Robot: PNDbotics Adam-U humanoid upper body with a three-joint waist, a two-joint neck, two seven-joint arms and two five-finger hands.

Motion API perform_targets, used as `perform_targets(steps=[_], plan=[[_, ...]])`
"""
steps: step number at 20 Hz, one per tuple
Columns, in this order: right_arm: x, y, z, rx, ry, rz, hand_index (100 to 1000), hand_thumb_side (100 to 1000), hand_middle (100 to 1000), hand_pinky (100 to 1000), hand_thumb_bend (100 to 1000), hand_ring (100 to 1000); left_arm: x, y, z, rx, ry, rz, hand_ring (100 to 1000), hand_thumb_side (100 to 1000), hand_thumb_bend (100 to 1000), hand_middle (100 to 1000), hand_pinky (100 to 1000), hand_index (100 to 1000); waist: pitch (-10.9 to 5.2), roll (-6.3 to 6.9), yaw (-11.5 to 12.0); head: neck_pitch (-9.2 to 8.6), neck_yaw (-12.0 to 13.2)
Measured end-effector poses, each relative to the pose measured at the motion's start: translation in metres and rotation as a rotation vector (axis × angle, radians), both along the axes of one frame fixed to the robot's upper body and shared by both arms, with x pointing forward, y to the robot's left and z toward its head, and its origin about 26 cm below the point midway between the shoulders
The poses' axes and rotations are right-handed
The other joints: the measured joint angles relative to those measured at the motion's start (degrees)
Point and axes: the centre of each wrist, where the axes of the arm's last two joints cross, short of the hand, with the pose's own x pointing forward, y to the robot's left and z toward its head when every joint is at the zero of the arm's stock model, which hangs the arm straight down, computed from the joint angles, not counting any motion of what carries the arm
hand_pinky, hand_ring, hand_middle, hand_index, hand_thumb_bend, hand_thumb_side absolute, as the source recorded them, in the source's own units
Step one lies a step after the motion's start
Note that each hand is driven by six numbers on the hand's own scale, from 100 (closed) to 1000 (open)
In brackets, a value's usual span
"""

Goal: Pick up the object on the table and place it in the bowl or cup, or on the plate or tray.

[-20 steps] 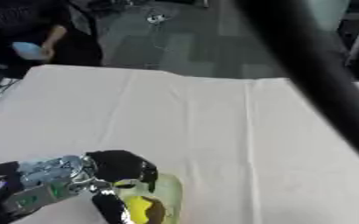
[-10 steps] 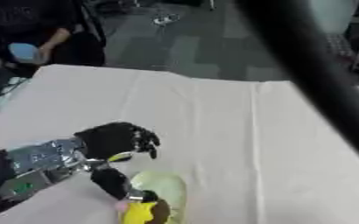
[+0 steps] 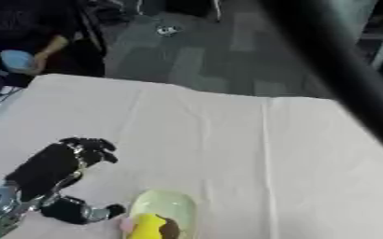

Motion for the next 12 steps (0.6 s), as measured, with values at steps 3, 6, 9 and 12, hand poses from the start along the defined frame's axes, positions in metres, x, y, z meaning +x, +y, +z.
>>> perform_targets(steps=[3,6,9,12], plan=[[-0.010,0.017,-0.017,-0.039,0.041,-0.016,395,554,272,354,412,329,0.009,-0.013,0.003,-0.207,-0.171,-0.037,551,838,469,628,470,728,-1.11,-1.17,2.75,0.65,-2.89],[-0.018,0.035,-0.028,-0.077,0.067,-0.022,390,561,269,354,363,329,0.023,-0.022,0.017,-0.359,-0.337,-0.107,526,804,492,598,455,712,-1.52,-1.73,4.28,1.28,-5.38],[-0.022,0.050,-0.033,-0.106,0.075,-0.023,387,564,269,349,338,329,0.029,-0.023,0.026,-0.427,-0.447,-0.172,511,799,484,586,444,697,-1.60,-2.09,5.51,1.31,-7.25],[-0.024,0.061,-0.034,-0.119,0.075,-0.018,384,561,268,347,329,329,0.029,-0.024,0.026,-0.454,-0.480,-0.211,509,799,488,586,439,697,-1.58,-2.25,5.95,0.92,-8.22]])
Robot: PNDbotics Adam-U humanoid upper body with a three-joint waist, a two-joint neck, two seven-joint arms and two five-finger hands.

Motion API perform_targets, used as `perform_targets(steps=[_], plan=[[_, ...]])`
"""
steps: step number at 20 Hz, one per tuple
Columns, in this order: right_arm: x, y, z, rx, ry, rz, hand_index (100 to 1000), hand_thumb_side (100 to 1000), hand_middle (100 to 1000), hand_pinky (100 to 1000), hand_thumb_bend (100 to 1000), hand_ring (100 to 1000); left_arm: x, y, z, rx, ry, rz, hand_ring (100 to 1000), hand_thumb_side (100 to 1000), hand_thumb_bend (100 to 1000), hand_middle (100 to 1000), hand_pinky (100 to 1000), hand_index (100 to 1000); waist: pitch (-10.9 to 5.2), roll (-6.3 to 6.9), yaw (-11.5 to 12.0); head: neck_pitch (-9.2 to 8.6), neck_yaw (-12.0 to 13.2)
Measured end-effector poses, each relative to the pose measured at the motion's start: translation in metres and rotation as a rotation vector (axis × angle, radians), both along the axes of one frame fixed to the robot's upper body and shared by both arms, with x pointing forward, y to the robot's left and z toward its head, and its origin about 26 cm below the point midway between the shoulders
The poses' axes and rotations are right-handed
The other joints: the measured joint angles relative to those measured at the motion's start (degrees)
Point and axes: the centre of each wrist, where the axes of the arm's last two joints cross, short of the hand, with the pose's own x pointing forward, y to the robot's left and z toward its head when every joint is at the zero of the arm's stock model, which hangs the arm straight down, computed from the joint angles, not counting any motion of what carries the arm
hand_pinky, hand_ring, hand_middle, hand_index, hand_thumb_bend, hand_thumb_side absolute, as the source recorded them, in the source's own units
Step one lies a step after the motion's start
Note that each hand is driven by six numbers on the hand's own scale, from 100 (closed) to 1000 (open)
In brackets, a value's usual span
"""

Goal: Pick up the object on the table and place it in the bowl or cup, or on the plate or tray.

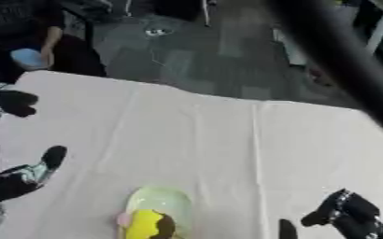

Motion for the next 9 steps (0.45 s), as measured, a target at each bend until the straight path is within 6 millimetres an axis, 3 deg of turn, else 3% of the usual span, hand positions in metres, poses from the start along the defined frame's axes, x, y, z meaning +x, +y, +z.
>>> perform_targets(steps=[4,9], plan=[[-0.001,0.007,0.000,-0.014,-0.004,0.013,384,580,267,348,316,329,-0.002,-0.004,-0.005,-0.009,0.013,-0.022,504,800,492,584,431,698,0.15,0.00,-0.17,0.06,-0.28],[-0.001,0.008,0.000,-0.015,-0.004,0.018,387,564,269,349,338,329,-0.005,-0.009,-0.013,-0.012,0.053,-0.036,500,802,495,584,424,701,0.15,0.02,-0.59,0.97,-2.71]])
